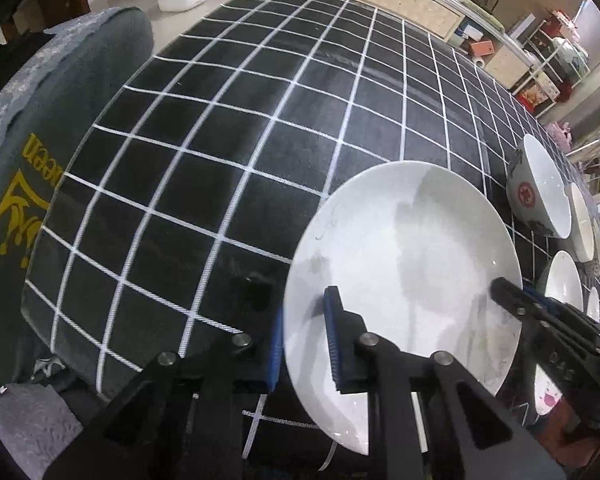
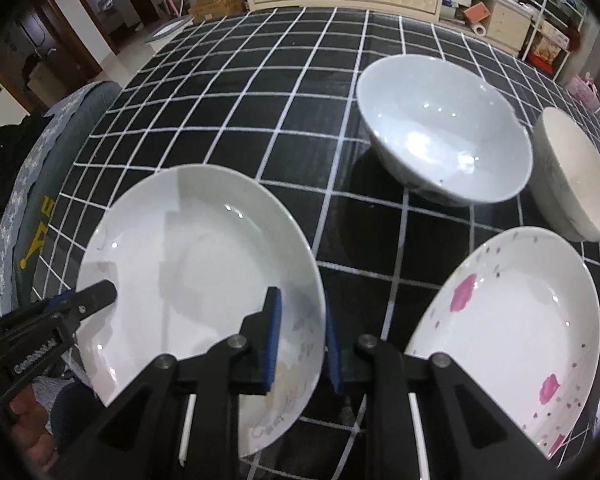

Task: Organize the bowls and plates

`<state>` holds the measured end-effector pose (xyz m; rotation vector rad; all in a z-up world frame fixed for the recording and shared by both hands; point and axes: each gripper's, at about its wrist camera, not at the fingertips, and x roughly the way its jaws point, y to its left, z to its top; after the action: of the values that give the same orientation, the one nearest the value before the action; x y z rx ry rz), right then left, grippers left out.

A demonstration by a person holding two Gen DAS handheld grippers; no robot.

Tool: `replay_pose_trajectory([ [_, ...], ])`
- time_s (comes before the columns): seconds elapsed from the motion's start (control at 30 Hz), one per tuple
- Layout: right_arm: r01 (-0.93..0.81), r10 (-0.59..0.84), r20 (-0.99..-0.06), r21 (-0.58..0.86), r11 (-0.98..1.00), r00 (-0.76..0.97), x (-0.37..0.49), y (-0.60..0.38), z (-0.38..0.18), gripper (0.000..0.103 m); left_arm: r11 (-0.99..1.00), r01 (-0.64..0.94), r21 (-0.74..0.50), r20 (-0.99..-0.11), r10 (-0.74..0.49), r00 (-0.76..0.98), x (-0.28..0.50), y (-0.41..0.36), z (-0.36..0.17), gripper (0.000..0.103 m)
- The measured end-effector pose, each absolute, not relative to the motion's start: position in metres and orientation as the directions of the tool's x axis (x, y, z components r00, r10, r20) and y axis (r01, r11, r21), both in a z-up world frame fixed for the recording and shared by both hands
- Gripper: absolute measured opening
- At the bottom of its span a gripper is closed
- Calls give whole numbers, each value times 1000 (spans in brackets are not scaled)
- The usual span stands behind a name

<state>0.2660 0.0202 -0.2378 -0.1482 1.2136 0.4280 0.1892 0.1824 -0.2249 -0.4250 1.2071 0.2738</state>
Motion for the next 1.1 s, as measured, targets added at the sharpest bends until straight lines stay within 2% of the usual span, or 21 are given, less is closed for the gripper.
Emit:
replay_pose_trajectory([
  [0.13, -403, 248, -912, 104, 909, 325, 260, 17, -220, 25, 890, -442, -112, -933, 58, 354, 180, 184, -208, 17],
  [0.23, -388, 268, -907, 131, 913, 325, 255, 6, -211, 25, 873, -465, -151, -929, 36, 369, 171, 190, -197, 17],
  [0.33, -384, 262, -899, 117, 916, 351, 246, -2, -197, 25, 880, -456, -135, -918, 62, 391, 163, 184, -180, 17],
  [0.67, -382, 289, -860, 121, 916, 420, 204, -40, -146, 27, 916, -347, -201, -874, -7, 487, 129, 132, -128, 18],
  [0.77, -354, 279, -846, 116, 928, 455, 193, -57, -135, 35, 928, -316, -196, -868, -14, 497, 127, 113, -120, 19],
  [0.83, -333, 278, -842, 125, 935, 463, 189, -73, -130, 44, 939, -285, -192, -861, -22, 507, 125, 98, -113, 19],
  [0.93, -290, 271, -824, 136, 947, 498, 182, -97, -121, 54, 950, -247, -192, -849, -35, 527, 123, 75, -103, 23],
  [1.1, -231, 252, -810, 147, 962, 530, 177, -131, -113, 64, 963, -195, -188, -840, -55, 540, 127, 42, -90, 26],
])
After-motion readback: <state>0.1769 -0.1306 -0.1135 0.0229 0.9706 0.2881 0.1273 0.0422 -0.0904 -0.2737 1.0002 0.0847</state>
